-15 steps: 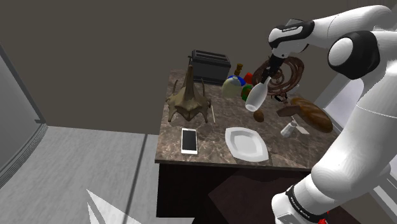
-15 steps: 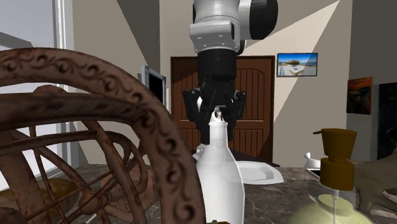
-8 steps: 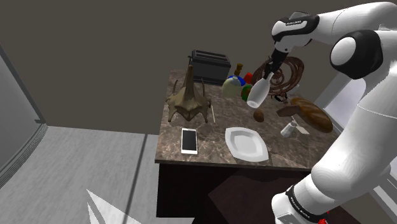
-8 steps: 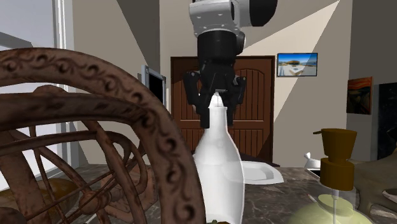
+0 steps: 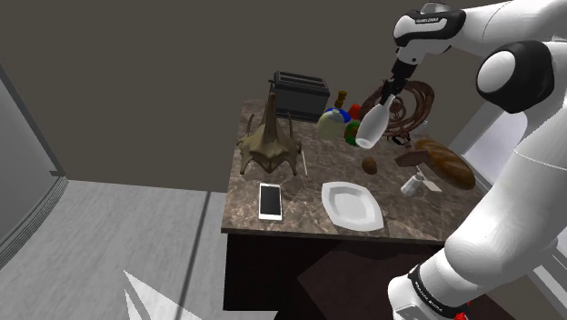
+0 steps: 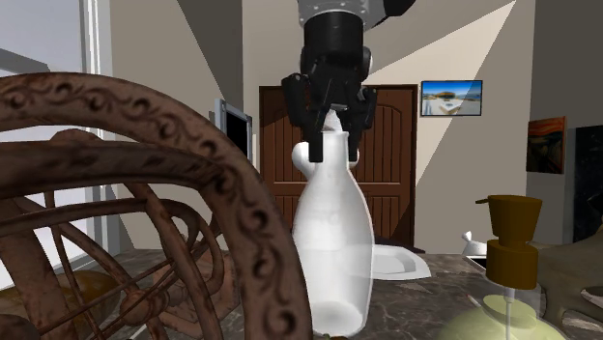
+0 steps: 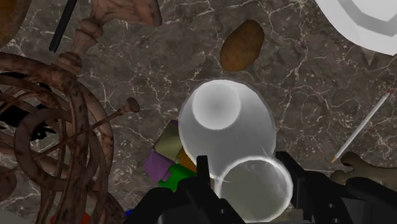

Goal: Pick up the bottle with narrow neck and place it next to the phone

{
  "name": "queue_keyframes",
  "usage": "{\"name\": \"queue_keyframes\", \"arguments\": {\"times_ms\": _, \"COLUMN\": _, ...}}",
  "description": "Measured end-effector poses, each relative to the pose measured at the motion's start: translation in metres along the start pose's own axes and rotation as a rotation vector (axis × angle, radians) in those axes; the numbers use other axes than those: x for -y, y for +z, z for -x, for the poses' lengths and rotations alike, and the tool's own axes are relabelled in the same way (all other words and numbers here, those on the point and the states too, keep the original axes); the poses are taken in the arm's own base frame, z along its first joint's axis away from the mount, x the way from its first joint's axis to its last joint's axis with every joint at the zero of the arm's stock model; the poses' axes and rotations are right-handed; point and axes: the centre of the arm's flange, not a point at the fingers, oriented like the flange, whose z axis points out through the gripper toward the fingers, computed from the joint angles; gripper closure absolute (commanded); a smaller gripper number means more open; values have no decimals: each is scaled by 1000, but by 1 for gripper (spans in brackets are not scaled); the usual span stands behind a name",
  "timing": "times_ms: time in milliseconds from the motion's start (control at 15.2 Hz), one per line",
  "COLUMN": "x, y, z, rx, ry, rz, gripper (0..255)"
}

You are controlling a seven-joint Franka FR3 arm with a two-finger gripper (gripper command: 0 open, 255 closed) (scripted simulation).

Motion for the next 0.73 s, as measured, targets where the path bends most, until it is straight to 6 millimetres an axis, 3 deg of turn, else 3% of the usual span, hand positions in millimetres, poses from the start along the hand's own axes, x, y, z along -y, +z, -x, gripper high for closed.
{"name": "queue_keyframes", "arguments": {"times_ms": 198, "x": 31, "y": -2, "z": -1, "rx": 0, "ry": 0, "rz": 0, "gripper": 255}}
{"name": "queue_keyframes", "arguments": {"times_ms": 726, "x": 136, "y": -3, "z": 2, "rx": 0, "ry": -1, "rz": -1, "gripper": 255}}
